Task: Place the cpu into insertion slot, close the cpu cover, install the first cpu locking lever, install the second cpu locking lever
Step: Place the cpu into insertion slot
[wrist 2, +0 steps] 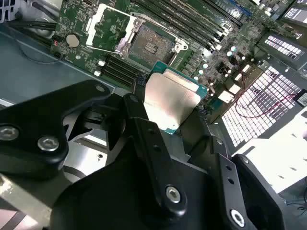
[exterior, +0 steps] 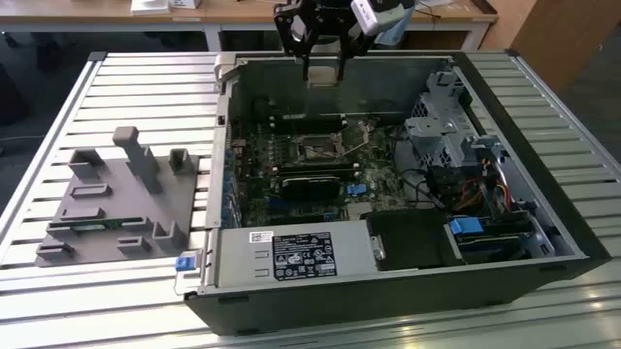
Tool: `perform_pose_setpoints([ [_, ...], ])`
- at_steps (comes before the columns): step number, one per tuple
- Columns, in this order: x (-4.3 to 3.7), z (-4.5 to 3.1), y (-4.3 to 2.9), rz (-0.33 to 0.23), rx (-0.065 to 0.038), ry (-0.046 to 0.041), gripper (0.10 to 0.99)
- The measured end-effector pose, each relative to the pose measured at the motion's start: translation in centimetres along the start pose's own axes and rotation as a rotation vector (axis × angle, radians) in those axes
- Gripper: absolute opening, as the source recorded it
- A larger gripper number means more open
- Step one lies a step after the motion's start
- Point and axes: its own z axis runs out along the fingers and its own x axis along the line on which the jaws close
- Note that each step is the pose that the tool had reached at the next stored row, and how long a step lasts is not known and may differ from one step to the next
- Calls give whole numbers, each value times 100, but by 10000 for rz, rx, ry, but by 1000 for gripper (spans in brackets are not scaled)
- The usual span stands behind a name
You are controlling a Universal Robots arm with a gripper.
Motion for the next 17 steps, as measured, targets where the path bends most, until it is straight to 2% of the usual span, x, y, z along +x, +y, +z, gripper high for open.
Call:
perform_pose_setpoints([
  [10,-1,0,0,81,-2,-8,537],
  [17,4,2,0,811,-15,-73,537],
])
